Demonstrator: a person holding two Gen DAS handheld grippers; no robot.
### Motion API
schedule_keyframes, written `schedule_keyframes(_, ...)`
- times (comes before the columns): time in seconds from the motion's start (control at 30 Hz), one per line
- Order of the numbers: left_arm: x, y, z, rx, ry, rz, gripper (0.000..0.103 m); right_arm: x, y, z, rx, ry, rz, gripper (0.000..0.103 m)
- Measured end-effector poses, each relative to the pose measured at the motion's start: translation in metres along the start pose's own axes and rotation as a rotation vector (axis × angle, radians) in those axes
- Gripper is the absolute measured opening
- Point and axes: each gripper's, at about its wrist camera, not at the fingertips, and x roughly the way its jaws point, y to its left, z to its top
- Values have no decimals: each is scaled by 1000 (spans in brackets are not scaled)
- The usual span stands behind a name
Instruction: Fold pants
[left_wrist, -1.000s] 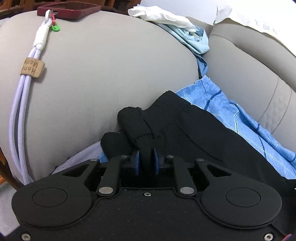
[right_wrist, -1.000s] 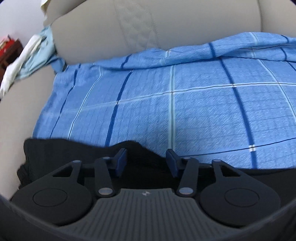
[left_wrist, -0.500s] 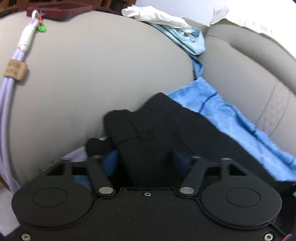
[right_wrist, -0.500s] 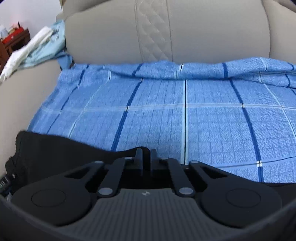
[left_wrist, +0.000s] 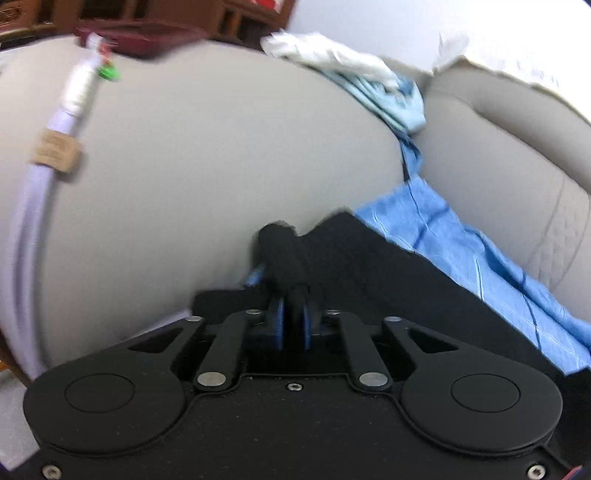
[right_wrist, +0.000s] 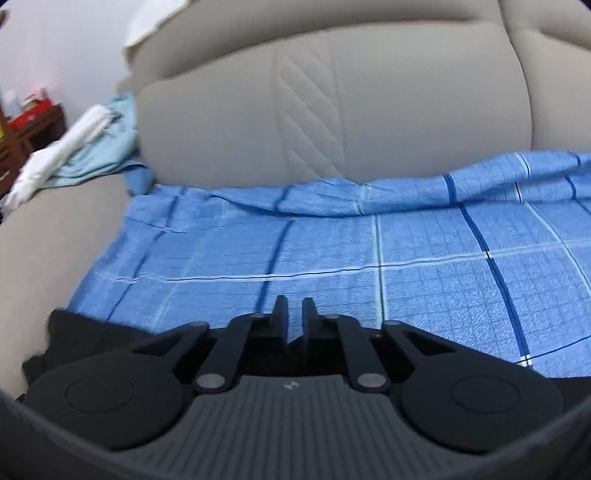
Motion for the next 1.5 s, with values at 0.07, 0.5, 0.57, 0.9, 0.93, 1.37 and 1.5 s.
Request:
schedule_keyframes(0.07,-15,5,2,-18,-39,-24,9,-15,7,-9,-51,-36,-1,44)
schedule_keyframes(0.5,-32,19,-18,105,-21,46,10,-100,-28,-118,-314,-124,-83,77)
schedule_keyframes(0.57,-31,15,-20,121,-23,60,11,-109,-58,-128,-284,-107,-155,78)
schedule_keyframes(0.9,-22,-5,-20,94,-21,138,20,-197,-293,-149,249,-170,-630,91)
schedule_keyframes(0.93,-22,-8,-19,90,-31,145,29,-209,-315,-151,319,-183,-693,91)
schedule_keyframes(1.37,-79,-92,-28,287,-158,-120,48,-267,-410,-143,416,-249,-803,97)
schedule_keyframes(1.5,-93,-139,-42,392,-47,-366,29,-239,-433,-124,344,-202,-795,97)
